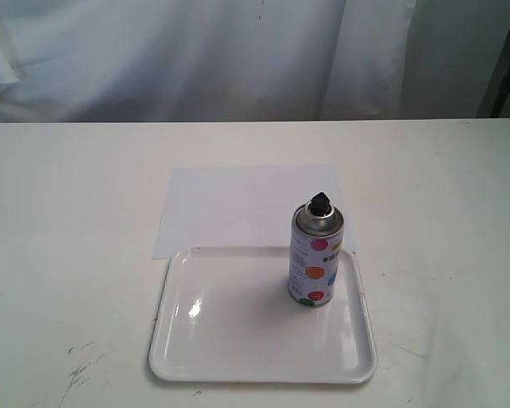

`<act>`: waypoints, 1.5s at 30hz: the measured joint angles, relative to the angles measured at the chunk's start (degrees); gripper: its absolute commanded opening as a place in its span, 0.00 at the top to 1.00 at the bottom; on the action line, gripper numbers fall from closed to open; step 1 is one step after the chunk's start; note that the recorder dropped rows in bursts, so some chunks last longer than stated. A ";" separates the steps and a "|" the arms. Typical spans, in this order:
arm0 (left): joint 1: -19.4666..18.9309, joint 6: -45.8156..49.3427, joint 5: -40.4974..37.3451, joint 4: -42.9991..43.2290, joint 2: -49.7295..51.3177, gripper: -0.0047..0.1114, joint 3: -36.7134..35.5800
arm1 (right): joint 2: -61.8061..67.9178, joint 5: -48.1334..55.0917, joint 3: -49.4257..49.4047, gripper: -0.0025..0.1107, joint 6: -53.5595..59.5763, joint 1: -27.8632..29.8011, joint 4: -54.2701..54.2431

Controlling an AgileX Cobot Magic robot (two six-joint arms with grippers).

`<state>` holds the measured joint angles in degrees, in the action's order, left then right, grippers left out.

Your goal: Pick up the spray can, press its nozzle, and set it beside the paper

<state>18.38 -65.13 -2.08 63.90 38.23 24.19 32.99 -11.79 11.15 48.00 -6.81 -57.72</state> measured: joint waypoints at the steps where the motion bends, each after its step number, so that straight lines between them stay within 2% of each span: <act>1: -2.46 -0.15 0.57 -0.66 -1.65 0.96 -1.19 | 0.00 0.00 0.00 0.98 0.00 0.00 0.00; 8: -16.24 -0.26 2.08 -5.31 -16.67 0.96 -11.11 | 0.00 0.00 0.00 0.98 0.00 0.00 0.00; 10: -18.04 -0.26 2.08 -5.77 -20.27 0.96 -12.98 | 0.00 0.00 0.00 0.98 0.00 0.00 0.00; 16: -19.62 -0.51 0.96 -5.99 -26.13 0.96 -15.16 | 0.00 0.00 0.00 0.98 0.00 0.00 0.00; 24: -19.71 -4.01 1.39 -6.49 -26.73 0.96 -15.92 | 0.00 0.00 0.00 0.98 0.00 0.00 0.00; 28: -19.71 8.54 1.65 -21.35 -27.60 0.96 -17.29 | 0.00 0.00 0.00 0.98 0.00 0.00 0.00; 33: -19.71 38.91 -1.53 -49.13 -30.17 0.96 -18.47 | 0.00 0.00 0.00 0.98 0.00 0.00 0.00; 34: -19.71 50.94 -5.40 -58.44 -31.39 0.96 -18.61 | 0.00 0.00 0.00 0.98 0.00 0.00 0.00; 36: -19.71 61.63 -10.39 -65.64 -33.06 0.96 -18.61 | 0.00 0.00 0.00 0.98 0.00 0.00 0.00; 38: -19.71 65.47 -13.17 -67.78 -34.01 0.96 -18.84 | 0.00 0.00 0.00 0.98 0.00 0.00 0.00; 45: -19.71 66.32 -15.00 -68.63 -37.80 0.96 -23.95 | 0.00 0.00 0.00 0.98 0.00 0.00 0.00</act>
<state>-1.34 1.19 -17.08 -4.73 0.43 0.24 32.99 -11.79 11.15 48.00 -6.81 -57.72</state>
